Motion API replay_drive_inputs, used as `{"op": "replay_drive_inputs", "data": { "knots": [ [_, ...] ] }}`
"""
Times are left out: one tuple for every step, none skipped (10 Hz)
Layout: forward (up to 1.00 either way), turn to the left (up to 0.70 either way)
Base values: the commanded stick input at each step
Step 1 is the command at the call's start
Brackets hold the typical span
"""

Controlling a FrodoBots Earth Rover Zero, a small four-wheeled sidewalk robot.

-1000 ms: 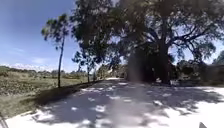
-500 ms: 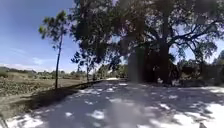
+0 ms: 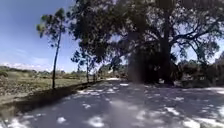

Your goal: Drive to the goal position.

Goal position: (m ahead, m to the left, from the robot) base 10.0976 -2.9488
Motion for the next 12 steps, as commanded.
{"op": "replay_drive_inputs", "data": {
  "knots": [
    [0.45,0.0],
    [0.45,0.0],
    [0.45,0.0],
    [0.45,0.0],
    [0.45,0.0],
    [0.45,0.0],
    [0.45,0.0],
    [0.45,0.0],
    [0.45,0.0],
    [0.45,0.0],
    [0.45,0.0],
    [0.45,0.0]
  ]
}}
